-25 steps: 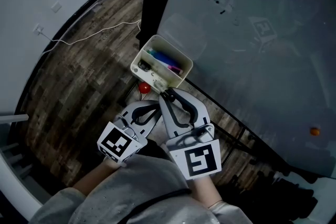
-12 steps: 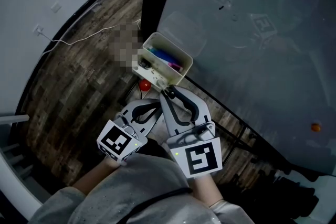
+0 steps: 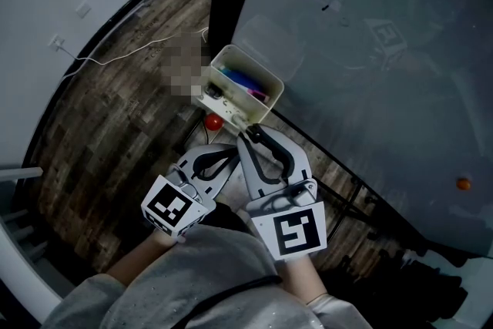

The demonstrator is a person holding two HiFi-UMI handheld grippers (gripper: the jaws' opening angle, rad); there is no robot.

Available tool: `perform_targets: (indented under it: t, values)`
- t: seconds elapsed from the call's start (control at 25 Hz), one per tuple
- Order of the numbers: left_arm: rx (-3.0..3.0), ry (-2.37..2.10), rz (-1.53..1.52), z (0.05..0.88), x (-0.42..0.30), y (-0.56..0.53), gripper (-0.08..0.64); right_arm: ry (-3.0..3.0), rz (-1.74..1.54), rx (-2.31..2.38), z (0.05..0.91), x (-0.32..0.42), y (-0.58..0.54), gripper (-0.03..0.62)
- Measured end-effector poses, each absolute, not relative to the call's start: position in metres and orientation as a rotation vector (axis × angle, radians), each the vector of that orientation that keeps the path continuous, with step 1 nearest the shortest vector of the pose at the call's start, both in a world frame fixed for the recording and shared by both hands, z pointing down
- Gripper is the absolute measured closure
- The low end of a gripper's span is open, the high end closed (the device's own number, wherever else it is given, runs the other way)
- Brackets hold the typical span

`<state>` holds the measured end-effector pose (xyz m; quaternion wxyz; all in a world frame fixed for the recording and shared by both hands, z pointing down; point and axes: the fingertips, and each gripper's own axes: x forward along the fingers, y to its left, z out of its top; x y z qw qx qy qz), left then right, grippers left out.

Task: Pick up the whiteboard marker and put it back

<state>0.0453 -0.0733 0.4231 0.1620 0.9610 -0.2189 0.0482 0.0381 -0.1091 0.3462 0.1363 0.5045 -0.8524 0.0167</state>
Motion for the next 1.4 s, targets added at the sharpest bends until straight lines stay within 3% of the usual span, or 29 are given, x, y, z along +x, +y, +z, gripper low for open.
perform_targets:
  t: [1.08,1.4]
  values:
    - [2.733,-0.768,0.125,0.415,0.026,-0.074,0.545,-2.447,0.083,1.421,0.363,0.048,-0.092,0.495]
    - [2.740,-0.844,0.095,0.404,0.019,-0.071,0.545,-2.464,0.096,1.369,0.366,0.046,-0.077,0.548]
